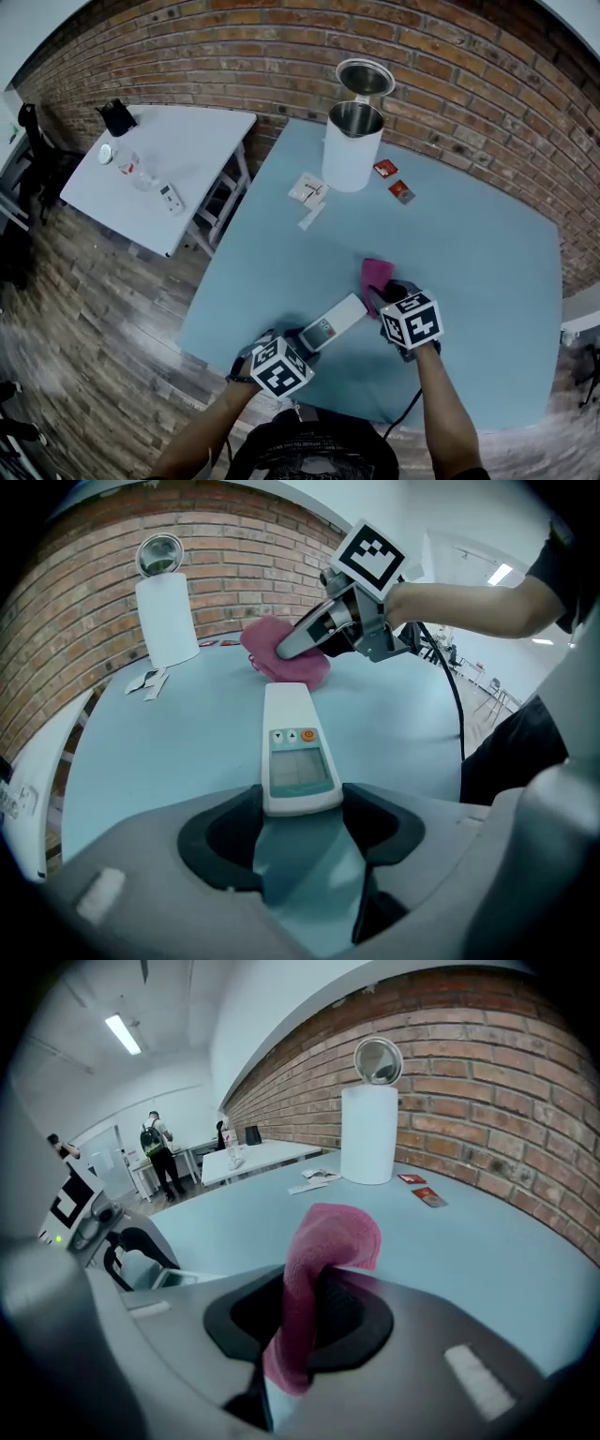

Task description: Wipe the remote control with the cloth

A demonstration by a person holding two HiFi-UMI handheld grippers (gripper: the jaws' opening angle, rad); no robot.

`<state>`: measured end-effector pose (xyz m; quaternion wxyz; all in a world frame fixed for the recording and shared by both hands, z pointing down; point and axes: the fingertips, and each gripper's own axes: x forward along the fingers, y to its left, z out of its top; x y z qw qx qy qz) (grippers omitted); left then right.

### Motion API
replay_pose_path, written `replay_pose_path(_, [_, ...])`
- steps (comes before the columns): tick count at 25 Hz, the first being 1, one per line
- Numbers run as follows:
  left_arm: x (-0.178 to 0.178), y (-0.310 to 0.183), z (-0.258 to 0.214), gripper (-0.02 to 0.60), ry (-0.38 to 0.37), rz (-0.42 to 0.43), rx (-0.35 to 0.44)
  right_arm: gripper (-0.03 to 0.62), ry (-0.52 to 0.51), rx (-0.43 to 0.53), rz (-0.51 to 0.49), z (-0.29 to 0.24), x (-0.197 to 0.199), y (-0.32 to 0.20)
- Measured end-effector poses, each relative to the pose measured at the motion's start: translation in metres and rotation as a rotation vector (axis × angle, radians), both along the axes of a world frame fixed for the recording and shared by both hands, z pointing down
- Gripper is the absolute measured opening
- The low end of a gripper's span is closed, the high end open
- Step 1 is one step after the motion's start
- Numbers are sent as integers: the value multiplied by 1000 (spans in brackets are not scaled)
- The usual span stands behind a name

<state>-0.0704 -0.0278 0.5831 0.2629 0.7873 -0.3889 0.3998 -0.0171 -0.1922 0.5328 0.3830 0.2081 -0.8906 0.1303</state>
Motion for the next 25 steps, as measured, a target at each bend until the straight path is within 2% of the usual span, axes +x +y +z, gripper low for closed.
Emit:
replay_pose_path(9, [-9,-4,-1,273,-8,-71,8,67,3,-25,-41,9,-23,-13])
replay_pose_path(17, [-9,-5,-1,270,-5,-42,6,67,8,-10,-74,10,-44,-26])
replay_pose_path(25, [-9,-5,0,256,3,-17,-8,67,-16,19,-41,8,-58,-37])
